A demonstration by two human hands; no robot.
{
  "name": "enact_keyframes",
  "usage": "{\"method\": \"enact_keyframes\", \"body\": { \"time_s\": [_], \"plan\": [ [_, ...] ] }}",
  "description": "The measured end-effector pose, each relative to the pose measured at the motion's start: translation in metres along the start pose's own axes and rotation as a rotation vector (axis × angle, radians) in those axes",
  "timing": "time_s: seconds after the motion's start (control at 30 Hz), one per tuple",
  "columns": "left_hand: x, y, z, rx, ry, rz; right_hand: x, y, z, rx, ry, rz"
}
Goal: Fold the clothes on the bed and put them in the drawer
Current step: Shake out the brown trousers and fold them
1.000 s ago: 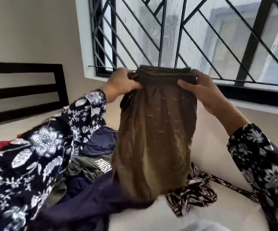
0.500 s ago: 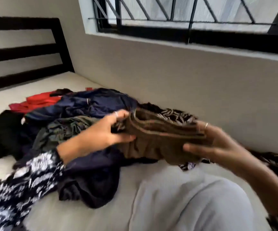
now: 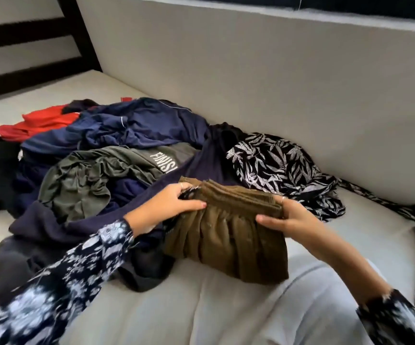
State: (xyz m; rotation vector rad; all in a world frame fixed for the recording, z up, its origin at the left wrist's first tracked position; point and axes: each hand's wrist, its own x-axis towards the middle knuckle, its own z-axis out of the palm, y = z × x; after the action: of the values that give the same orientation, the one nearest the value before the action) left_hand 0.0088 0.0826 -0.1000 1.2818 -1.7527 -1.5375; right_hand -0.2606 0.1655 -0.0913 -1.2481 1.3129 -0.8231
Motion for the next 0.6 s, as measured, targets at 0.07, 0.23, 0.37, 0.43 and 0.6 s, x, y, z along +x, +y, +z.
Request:
{"method": "enact_keyframes", "body": {
  "time_s": [0.07, 0.23, 0.37, 0.43, 0.6],
  "plan": [
    [0.032, -0.007, -0.001, -0.097, 0.078, -0.060, 0.031, 0.000, -0.007, -0.004, 0.076, 0.021],
    [0.072, -0.026, 0.009, -0.150, 0.137, -0.225, 0.101, 0.031, -0.028, -0.087, 0.210, 0.231],
    [0.057, -0.052, 0.010, 0.067, 0.182, -0.276, 0.104, 0.054, -0.014, -0.499, 0.281, 0.301],
    [0.039, -0.062, 0.010, 0.206, 0.283, -0.209, 0.084, 0.057, 0.009, -0.712, 0.331, 0.153],
    [-0.013, -0.082, 0.028, 0.437, 0.442, -0.075, 0.040, 0.063, 0.075, -1.111, 0.025, -0.083]
  ]
}}
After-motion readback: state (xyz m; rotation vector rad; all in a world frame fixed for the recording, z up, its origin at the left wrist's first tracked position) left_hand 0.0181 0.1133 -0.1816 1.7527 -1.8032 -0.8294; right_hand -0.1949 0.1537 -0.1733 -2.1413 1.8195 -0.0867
